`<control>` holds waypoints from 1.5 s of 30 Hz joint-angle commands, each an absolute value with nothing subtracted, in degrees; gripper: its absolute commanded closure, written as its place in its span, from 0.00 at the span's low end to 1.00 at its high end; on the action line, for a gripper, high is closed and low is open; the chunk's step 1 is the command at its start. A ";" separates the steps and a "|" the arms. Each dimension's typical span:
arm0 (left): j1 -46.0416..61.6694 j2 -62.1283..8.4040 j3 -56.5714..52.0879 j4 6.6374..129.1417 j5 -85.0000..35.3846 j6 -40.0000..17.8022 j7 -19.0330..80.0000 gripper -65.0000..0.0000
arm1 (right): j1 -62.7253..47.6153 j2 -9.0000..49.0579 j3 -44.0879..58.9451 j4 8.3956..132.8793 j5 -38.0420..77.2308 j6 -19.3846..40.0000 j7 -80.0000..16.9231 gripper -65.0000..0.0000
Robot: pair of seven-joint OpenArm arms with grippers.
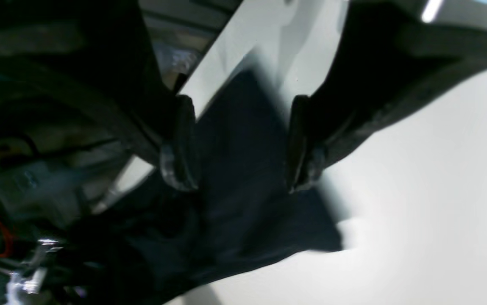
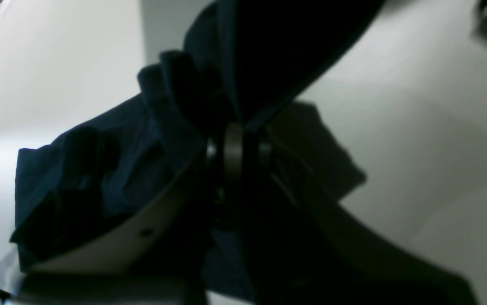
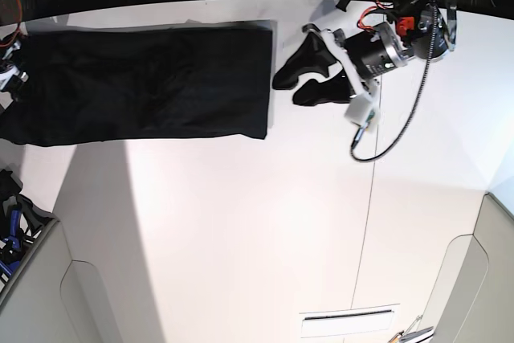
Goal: Fold the T-shirt properly
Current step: 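Lift the folded bundle with both grippers and fold it in half again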
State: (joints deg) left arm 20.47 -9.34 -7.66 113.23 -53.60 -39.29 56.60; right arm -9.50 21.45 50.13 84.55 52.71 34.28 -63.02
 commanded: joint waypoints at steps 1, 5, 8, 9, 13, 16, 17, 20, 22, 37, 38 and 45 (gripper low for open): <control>20.23 -9.39 -8.64 114.30 -55.07 -40.00 55.99 0.47 | -8.12 23.33 50.59 86.26 55.13 34.48 -62.74 1.00; 20.36 -9.37 -11.29 114.30 -55.05 -40.00 56.42 0.47 | -6.50 23.35 50.54 90.45 57.06 34.54 -65.23 1.00; 20.38 -9.39 -11.70 114.26 -53.63 -40.00 56.47 0.47 | -6.52 20.95 50.54 96.82 57.04 34.52 -65.49 1.00; 20.38 -9.39 -11.70 114.26 -52.34 -40.00 56.40 0.47 | -6.52 19.53 50.50 99.50 57.01 34.52 -65.80 1.00; 21.21 -9.58 -11.70 113.99 -49.89 -40.00 56.36 0.47 | -9.06 12.71 48.49 112.12 56.95 34.52 -65.82 1.00; 22.17 -9.54 -11.70 113.86 -49.89 -40.00 55.70 0.47 | -12.62 7.11 43.66 121.43 56.62 34.52 -65.80 1.00; 22.26 -9.54 -11.70 113.84 -49.91 -40.00 55.20 0.47 | -13.69 5.34 41.34 124.14 56.51 34.52 -65.78 1.00; 22.24 -9.54 -11.73 113.82 -49.87 -40.00 54.22 0.47 | -16.56 1.15 33.41 129.45 53.74 34.50 -64.82 1.00; 22.26 -9.54 -11.73 113.84 -49.87 -40.00 54.30 0.47 | -17.87 -0.27 28.23 129.51 50.37 34.50 -63.64 1.00; 22.26 -9.58 -28.53 113.84 -60.38 -40.00 58.48 0.47 | -17.80 -0.67 0.97 112.27 39.86 34.30 -59.33 0.51; 22.26 -9.61 -29.28 113.84 -61.60 -40.00 59.27 0.47 | -17.76 -0.69 -0.19 112.29 39.86 34.30 -59.07 0.51; 23.83 -11.46 -31.42 113.84 -65.89 -40.00 60.27 0.47 | -17.52 -1.10 -6.68 113.54 44.53 34.30 -59.40 0.51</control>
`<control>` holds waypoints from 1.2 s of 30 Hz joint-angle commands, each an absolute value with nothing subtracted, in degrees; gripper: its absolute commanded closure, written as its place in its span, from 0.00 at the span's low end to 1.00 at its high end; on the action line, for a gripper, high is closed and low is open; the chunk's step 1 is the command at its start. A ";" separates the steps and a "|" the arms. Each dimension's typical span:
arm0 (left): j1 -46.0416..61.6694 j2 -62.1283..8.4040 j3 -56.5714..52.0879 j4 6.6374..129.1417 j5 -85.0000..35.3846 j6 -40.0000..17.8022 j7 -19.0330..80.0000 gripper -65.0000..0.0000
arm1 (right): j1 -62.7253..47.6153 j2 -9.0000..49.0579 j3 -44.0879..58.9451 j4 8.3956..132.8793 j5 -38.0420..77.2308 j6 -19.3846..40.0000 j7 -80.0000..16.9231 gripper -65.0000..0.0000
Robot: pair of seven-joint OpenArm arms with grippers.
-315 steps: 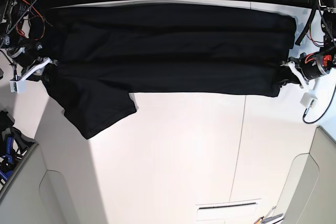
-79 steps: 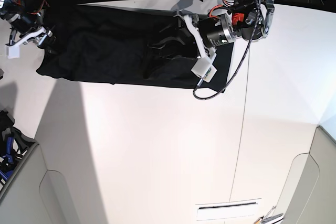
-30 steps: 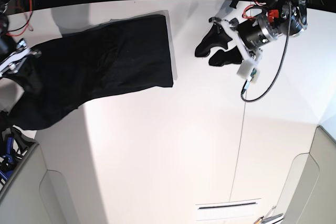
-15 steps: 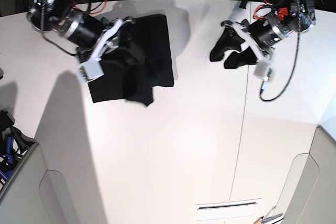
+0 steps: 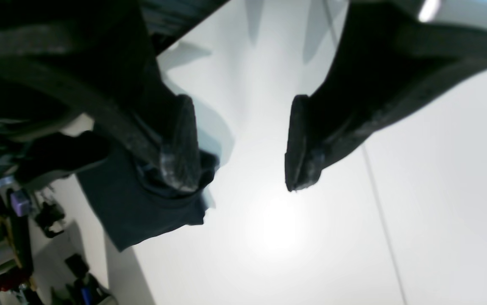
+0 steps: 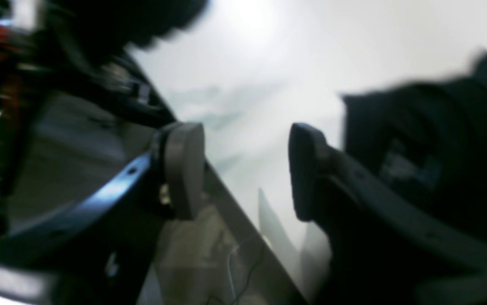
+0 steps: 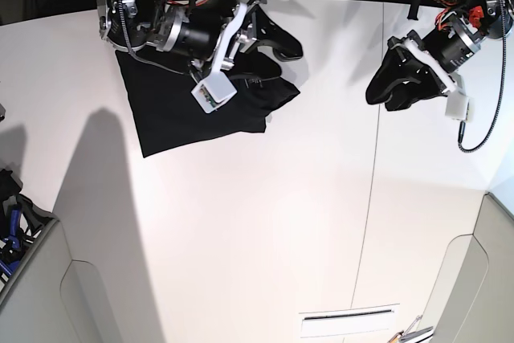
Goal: Fold the T-shirt properly
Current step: 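Lift the folded bundle with both grippers and fold it in half again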
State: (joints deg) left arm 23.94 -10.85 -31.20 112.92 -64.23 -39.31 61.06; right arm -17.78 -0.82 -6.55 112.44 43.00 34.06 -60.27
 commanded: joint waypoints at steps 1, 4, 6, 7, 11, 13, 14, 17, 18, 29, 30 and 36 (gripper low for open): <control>24.01 -11.51 -31.44 113.84 -66.02 -40.00 60.27 0.47 | -17.52 -1.10 -7.07 114.10 44.25 34.30 -59.40 0.51; 24.60 -11.44 -31.42 113.84 -67.48 -40.00 60.29 0.47 | -17.28 -1.10 -6.52 117.14 40.71 34.28 -58.96 0.52; 25.17 -11.42 -31.40 113.84 -69.97 -40.00 60.62 0.47 | -16.03 -1.10 -5.06 119.46 37.47 34.26 -58.78 0.52; 25.50 -11.46 -31.05 113.84 -71.68 -40.00 61.43 0.47 | -15.20 -1.10 -3.95 120.42 36.01 34.11 -58.33 0.52; 27.53 -11.44 -25.96 114.02 -75.20 -40.00 65.36 0.65 | -10.70 -1.10 2.33 121.30 30.96 32.75 -52.66 0.59; 28.49 -11.42 -21.04 114.02 -74.24 -40.00 65.36 0.82 | -8.16 -1.10 5.82 121.08 28.16 32.60 -50.26 0.83; 28.75 -11.40 -18.22 114.02 -73.32 -40.00 65.10 0.86 | -6.83 -1.08 7.51 120.79 27.11 32.25 -49.95 0.98; 28.75 -11.16 -9.45 114.02 -68.77 -40.00 62.08 0.87 | -3.29 -0.95 11.88 118.37 24.34 32.16 -49.89 1.00; 28.77 -10.94 -6.61 114.02 -66.83 -40.00 60.38 0.87 | -2.37 -0.89 13.23 116.95 24.23 32.16 -49.89 1.00; 28.58 -3.14 8.67 111.00 -44.84 -40.00 48.82 0.87 | 7.25 3.57 17.45 89.65 25.56 33.06 -46.02 1.00; 28.58 -2.52 8.67 109.89 -44.21 -40.00 48.66 0.87 | 7.88 4.14 17.37 87.31 26.48 33.47 -46.02 1.00; 24.14 -1.93 8.51 100.47 -40.16 -40.00 46.13 0.87 | 9.93 6.26 17.34 76.95 29.61 33.61 -46.06 1.00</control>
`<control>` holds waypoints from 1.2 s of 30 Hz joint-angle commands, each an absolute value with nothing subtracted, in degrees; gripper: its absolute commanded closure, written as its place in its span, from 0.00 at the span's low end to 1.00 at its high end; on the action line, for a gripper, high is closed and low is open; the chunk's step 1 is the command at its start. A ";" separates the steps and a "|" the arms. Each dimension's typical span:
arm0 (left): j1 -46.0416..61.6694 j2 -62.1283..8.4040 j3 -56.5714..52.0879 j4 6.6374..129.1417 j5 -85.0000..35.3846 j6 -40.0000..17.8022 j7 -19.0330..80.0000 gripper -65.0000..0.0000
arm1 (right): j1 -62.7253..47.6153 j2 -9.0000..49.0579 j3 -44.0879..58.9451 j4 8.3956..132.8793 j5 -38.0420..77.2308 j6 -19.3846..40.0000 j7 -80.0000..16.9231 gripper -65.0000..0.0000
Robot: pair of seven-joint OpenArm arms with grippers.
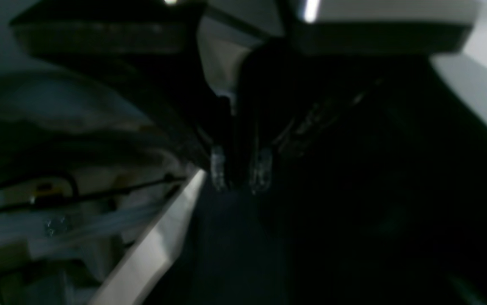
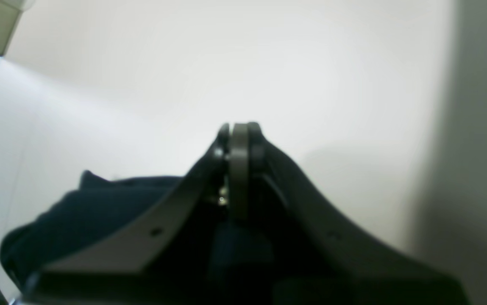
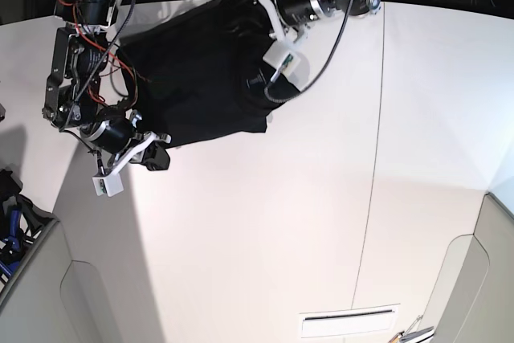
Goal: Fold the T-shirt properly
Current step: 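Lift the folded bundle with both grippers and fold it in half again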
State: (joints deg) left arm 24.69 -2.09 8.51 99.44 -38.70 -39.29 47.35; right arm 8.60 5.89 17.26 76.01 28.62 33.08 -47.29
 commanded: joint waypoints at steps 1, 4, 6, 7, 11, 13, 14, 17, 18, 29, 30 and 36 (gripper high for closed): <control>22.87 -1.93 8.19 99.37 -39.38 -40.00 46.13 0.87 | 9.91 6.61 17.34 76.29 29.58 33.89 -46.11 1.00; 19.68 -1.93 5.82 98.35 -38.04 -40.00 46.06 0.87 | 9.47 7.77 17.34 75.90 29.61 33.87 -46.78 1.00; 17.80 -1.93 3.36 98.35 -37.80 -40.00 46.09 0.87 | 9.06 8.60 17.34 75.90 29.85 33.87 -47.13 1.00; 16.99 -1.96 2.09 98.35 -37.17 -40.00 46.06 0.87 | 8.71 8.97 17.37 75.92 30.72 33.87 -47.37 1.00; 12.86 -3.75 -1.45 97.21 -33.98 -38.54 44.49 0.87 | 7.03 9.82 17.63 75.96 37.47 33.89 -52.27 1.00; 10.31 -4.95 -2.44 95.83 -31.33 -36.69 42.17 0.87 | 5.80 9.82 17.63 75.96 41.12 34.06 -54.02 1.00; 8.88 -5.26 -2.81 95.00 -29.71 -35.64 41.58 0.87 | 4.99 9.82 17.63 75.96 42.30 34.37 -54.26 1.00; 4.25 -5.93 -2.92 91.11 -26.33 -34.48 41.15 0.87 | 2.76 9.76 17.61 76.01 44.77 34.46 -54.54 1.00; 2.66 -6.07 -2.92 89.21 -25.28 -34.48 40.71 0.87 | 2.00 9.65 17.61 76.03 45.54 34.50 -55.05 1.00; -0.62 -14.70 -3.14 91.68 -32.47 -34.74 42.46 0.87 | -2.09 9.37 19.03 77.03 51.94 34.92 -57.01 1.00; 0.45 -15.70 -3.22 94.37 -33.34 -34.74 43.46 0.87 | -2.07 9.39 19.68 77.58 51.68 34.96 -57.01 1.00; 10.59 -17.91 -3.44 107.13 -38.74 -34.76 45.93 0.87 | -0.16 9.82 24.25 81.45 51.37 34.94 -57.04 1.00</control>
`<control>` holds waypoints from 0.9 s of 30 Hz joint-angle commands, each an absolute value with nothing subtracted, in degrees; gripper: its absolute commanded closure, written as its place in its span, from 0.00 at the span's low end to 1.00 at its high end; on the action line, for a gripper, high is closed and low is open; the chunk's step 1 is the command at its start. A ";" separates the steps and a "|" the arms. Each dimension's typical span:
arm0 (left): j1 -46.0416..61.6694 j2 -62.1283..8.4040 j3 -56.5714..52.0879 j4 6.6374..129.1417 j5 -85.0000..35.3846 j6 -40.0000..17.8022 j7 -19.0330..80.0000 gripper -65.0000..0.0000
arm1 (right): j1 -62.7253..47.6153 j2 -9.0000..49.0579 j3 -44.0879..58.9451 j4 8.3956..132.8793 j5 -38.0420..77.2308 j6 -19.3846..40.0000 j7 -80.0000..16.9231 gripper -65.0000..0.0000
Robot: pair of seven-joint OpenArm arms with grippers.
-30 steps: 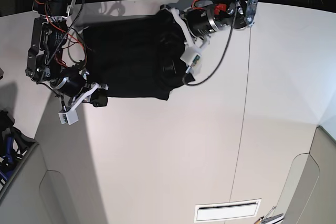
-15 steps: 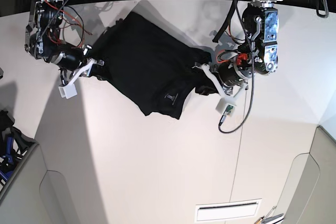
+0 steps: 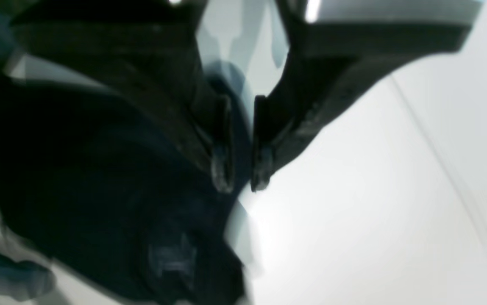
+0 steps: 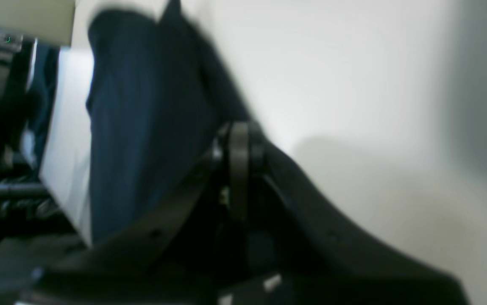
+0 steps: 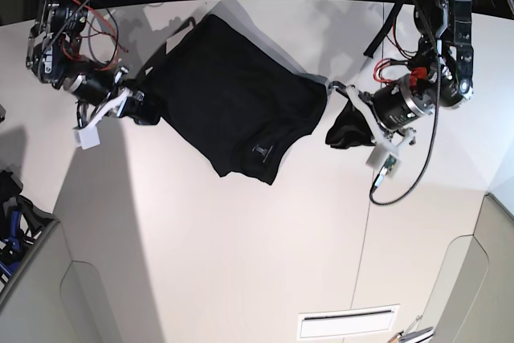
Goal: Fold the T-shirt properly
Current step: 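Lift the folded bundle with both grippers and fold it in half again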
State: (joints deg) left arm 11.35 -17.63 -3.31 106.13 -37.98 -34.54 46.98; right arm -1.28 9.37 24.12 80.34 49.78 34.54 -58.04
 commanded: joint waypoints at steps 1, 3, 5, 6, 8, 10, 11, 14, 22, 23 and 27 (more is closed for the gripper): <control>12.51 -17.76 -3.44 108.18 -39.40 -34.76 45.89 0.87 | 0.40 9.82 24.77 82.04 51.37 34.94 -57.06 1.00; 15.88 -16.93 -3.44 109.25 -39.94 -34.96 45.76 0.87 | 1.63 9.85 25.23 82.78 51.20 34.92 -57.06 1.00; 18.55 -15.33 -3.44 109.19 -39.64 -35.40 45.60 0.87 | 2.63 9.80 25.19 82.96 50.72 34.92 -57.04 1.00; 19.59 -14.33 -3.44 109.16 -39.59 -35.42 45.60 0.87 | 3.07 9.78 25.10 82.96 50.46 34.92 -57.04 1.00; 20.84 -12.12 -3.44 109.16 -39.62 -35.42 45.21 0.87 | 3.49 9.63 24.99 82.94 49.71 34.89 -57.01 1.00; 20.93 -10.00 -3.40 109.01 -39.57 -35.44 44.99 0.87 | 3.42 9.63 24.34 82.94 49.69 34.92 -57.04 1.00; 20.86 -9.06 -3.40 108.81 -39.33 -35.48 44.77 0.87 | 3.27 9.63 23.86 82.94 49.71 34.89 -57.06 1.00; 20.32 -6.33 -3.33 106.91 -37.32 -35.62 44.05 0.87 | 3.11 9.45 22.55 82.94 49.45 34.89 -57.54 1.00; 10.59 -4.47 -1.17 93.89 -34.20 -35.57 43.48 0.87 | 3.09 8.62 21.71 82.94 49.01 34.87 -58.81 1.00; 9.13 -4.47 -0.84 92.33 -33.61 -35.51 43.48 0.87 | 3.07 8.40 21.71 82.94 48.99 34.87 -59.09 1.00; 2.87 -4.47 -0.12 86.13 -30.94 -35.27 43.44 0.87 | 1.96 8.38 21.71 82.94 49.08 34.83 -59.64 1.00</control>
State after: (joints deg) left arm 3.79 -4.43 -0.05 85.43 -31.09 -35.64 43.92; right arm 1.43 7.77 21.52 82.02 48.01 34.54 -60.31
